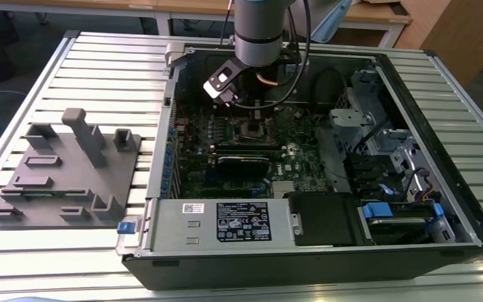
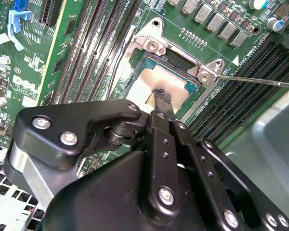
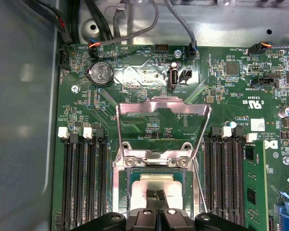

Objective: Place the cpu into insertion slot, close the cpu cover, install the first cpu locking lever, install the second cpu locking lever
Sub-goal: 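Place the cpu into insertion slot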

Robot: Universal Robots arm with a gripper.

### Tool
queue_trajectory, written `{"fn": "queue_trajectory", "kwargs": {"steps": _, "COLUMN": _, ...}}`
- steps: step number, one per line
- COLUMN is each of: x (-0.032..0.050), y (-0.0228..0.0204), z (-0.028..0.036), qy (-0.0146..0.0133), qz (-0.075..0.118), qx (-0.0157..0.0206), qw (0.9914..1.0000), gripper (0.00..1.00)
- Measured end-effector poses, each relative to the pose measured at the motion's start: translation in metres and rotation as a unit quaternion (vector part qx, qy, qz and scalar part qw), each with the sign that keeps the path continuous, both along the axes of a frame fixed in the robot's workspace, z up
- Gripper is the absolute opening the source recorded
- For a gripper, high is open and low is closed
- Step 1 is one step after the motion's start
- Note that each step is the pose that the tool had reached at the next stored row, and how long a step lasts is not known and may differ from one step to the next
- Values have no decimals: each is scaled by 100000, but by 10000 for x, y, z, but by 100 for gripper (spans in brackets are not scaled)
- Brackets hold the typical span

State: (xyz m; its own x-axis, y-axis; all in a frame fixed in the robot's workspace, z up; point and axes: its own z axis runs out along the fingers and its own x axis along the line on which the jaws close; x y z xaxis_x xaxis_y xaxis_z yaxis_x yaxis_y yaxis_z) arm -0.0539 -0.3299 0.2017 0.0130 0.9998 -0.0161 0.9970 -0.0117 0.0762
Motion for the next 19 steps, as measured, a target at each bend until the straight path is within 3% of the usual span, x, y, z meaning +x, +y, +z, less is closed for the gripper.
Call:
{"fn": "queue_trajectory", "kwargs": {"steps": 1, "x": 0, "y": 0, "z": 0, "qy": 63, "qz": 3, "qx": -6, "qw": 100000, "gripper": 10}}
{"fn": "queue_trajectory", "kwargs": {"steps": 3, "x": 0, "y": 0, "z": 0, "qy": 521, "qz": 5, "qx": -146, "qw": 99999, "gripper": 10}}
{"fn": "queue_trajectory", "kwargs": {"steps": 8, "x": 0, "y": 0, "z": 0, "qy": 583, "qz": 0, "qx": -139, "qw": 99998, "gripper": 10}}
{"fn": "queue_trajectory", "kwargs": {"steps": 11, "x": 0, "y": 0, "z": -3, "qy": 1041, "qz": 5, "qx": -164, "qw": 99994, "gripper": 10}}
{"fn": "queue_trajectory", "kwargs": {"steps": 16, "x": 0, "y": 0, "z": -2, "qy": 1306, "qz": 2, "qx": -112, "qw": 99991, "gripper": 10}}
{"fn": "queue_trajectory", "kwargs": {"steps": 19, "x": 1, "y": 0, "z": -3, "qy": 1854, "qz": 8, "qx": 108, "qw": 99983, "gripper": 10}}
